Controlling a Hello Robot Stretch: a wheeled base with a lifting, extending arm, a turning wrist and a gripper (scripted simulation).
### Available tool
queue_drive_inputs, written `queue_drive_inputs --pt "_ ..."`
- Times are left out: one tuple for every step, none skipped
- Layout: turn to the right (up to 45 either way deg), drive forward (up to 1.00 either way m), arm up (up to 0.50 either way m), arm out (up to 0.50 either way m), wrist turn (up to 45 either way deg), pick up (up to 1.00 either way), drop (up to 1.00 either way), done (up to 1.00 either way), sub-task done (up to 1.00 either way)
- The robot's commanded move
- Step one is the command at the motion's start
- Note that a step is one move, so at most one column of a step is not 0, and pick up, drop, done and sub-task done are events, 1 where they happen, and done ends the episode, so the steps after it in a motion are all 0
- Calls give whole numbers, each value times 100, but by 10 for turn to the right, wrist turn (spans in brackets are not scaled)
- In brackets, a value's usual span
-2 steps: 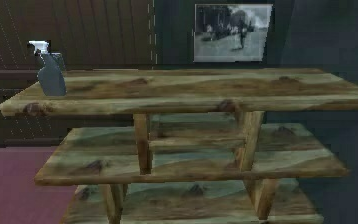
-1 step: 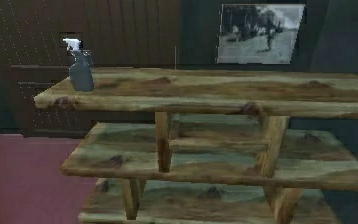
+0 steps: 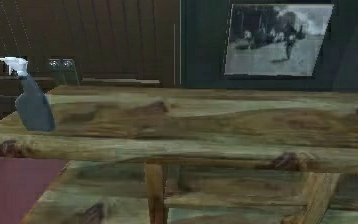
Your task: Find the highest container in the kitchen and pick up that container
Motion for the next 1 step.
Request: queue_drive_inputs --pt "-450 0 0 0 0 0 0 0 0"
